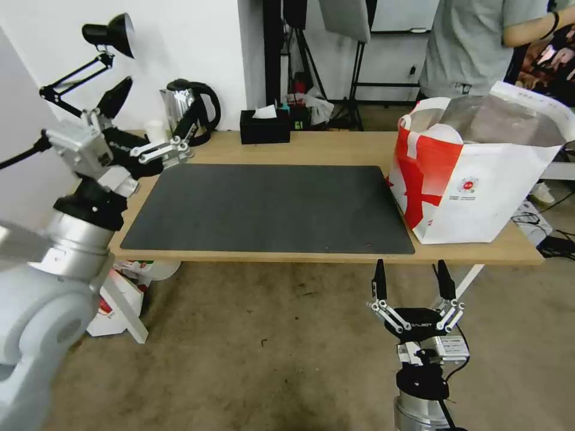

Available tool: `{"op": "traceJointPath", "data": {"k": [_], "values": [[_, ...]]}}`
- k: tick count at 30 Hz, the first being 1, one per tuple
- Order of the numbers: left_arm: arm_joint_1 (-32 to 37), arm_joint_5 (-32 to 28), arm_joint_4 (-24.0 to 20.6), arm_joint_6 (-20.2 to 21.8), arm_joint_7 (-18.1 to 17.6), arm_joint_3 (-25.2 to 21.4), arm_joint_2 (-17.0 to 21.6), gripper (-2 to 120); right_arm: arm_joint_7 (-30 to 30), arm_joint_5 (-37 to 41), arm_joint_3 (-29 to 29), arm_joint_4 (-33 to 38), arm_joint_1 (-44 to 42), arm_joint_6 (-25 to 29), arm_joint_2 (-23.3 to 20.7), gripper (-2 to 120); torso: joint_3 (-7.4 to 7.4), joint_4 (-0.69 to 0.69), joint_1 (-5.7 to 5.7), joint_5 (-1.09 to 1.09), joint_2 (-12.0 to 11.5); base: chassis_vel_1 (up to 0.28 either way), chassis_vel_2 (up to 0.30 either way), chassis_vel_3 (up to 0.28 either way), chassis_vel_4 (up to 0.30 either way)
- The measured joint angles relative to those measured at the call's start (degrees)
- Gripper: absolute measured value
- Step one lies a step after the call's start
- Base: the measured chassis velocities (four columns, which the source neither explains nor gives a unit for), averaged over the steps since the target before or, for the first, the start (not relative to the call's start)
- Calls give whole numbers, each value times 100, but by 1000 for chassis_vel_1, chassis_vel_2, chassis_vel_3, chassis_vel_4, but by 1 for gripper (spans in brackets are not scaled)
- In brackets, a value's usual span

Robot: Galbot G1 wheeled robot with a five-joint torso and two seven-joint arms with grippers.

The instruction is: Pick up the trash from the table and place it into the takeout bag.

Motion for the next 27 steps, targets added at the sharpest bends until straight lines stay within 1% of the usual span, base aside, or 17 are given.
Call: {"op": "traceJointPath", "data": {"k": [2,3,5,6,9,10,13,14,15,18,19,22,27], "values": [[198,100,-64,-75,-5,-80,-154,100,0,0,0,0,0,0,0,100,0,0,0,0,0,0,0,0,0],[198,100,-64,-75,-5,-80,-154,100,0,0,0,0,0,0,0,100,0,0,0,0,0,0,0,0,0],[592,319,-178,-234,-8,-226,-510,100,0,0,0,0,0,0,-1,100,0,2,-1,0,0,0,0,0,0],[592,319,-178,-234,-8,-226,-510,100,0,0,0,0,0,0,-1,100,0,2,-1,0,0,0,0,0,0],[1101,696,-208,-610,-14,-352,-1013,100,0,0,1,0,0,0,0,100,0,1,0,0,0,0,0,0,0],[1101,696,-208,-610,-14,-352,-1013,100,0,0,1,0,0,0,0,100,0,1,0,0,0,0,0,0,0],[1470,1039,-190,-927,-17,-354,-1434,100,0,0,0,0,0,0,0,100,0,1,0,0,0,0,0,0,0],[1552,1126,-167,-974,-16,-330,-1523,100,0,0,0,0,0,0,-1,100,0,1,0,0,0,0,0,0,0],[1552,1126,-167,-974,-16,-330,-1523,100,0,0,0,0,0,0,-1,100,0,1,0,0,0,0,0,0,0],[1734,1331,-69,-1135,5,-180,-1752,100,0,0,0,0,0,0,-1,100,0,1,-1,0,0,0,0,0,0],[1734,1331,-69,-1135,5,-180,-1752,100,0,0,0,0,0,0,-1,100,0,1,-1,0,0,0,0,0,0],[1908,1509,59,-1315,123,47,-1956,100,0,0,0,0,0,0,-1,100,0,1,0,-1,0,0,0,0,0],[2044,1644,165,-1478,166,219,-2037,100,0,0,0,0,0,0,-1,100,0,0,0,-1,0,0,0,0,0]]}}
